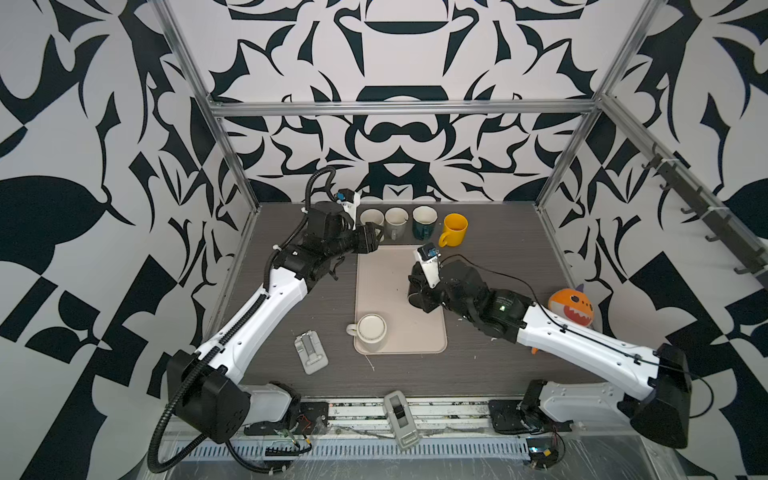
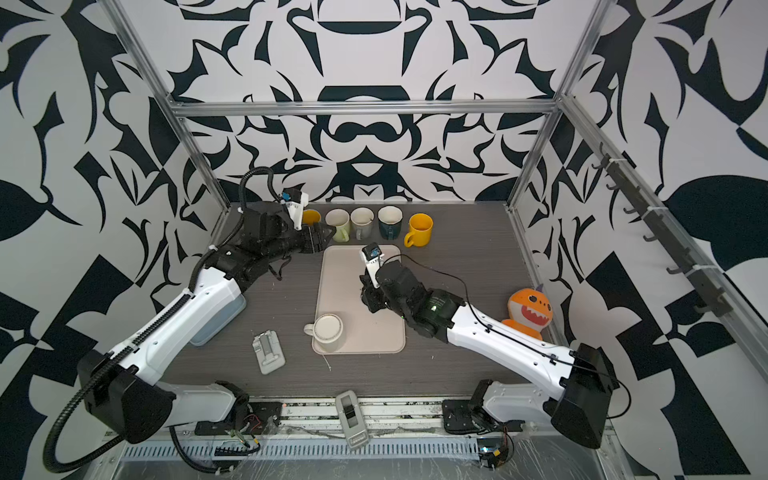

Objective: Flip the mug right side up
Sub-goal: 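Raise the black mug upright with the right gripper while the left gripper approaches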

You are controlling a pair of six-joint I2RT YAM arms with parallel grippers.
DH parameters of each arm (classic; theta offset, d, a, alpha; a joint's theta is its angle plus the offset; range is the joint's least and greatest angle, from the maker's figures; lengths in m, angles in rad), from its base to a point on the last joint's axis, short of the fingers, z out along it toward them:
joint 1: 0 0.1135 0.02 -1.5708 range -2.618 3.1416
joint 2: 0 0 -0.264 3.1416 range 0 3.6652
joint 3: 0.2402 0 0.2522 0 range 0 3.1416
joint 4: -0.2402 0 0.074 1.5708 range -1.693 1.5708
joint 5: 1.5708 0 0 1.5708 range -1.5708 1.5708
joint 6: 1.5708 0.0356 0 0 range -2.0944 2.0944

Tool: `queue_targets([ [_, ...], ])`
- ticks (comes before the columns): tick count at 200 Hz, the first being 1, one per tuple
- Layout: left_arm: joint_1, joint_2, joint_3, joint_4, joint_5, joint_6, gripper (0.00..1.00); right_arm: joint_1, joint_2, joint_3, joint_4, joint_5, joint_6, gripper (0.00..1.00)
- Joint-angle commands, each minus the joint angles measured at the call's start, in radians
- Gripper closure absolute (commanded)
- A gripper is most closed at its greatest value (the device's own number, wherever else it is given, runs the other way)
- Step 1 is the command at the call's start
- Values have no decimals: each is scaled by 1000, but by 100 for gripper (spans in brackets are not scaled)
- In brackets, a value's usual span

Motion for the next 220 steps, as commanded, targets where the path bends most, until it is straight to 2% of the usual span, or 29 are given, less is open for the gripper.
queue_targets([
  [1,-1,16,78,-83,146,79,37,69,7,67,157,264,-332,100],
  [50,2,21,149,-124,145,128,36,162,91,16,427,547,-796,100],
  [89,2,34,202,-152,210,162,34,164,146,-54,766,617,-1125,100],
  [126,2,63,242,-232,279,192,35,164,217,-96,1069,624,-1359,100],
  [150,1,91,280,-317,320,223,39,164,266,-105,1239,614,-1474,100],
  [168,0,112,310,-387,287,245,41,164,288,-103,1309,599,-1522,100],
  [183,1,118,313,-414,255,251,42,164,296,-97,1324,589,-1536,100],
  [220,1,123,310,-455,257,267,43,164,319,-87,1353,573,-1558,100],
])
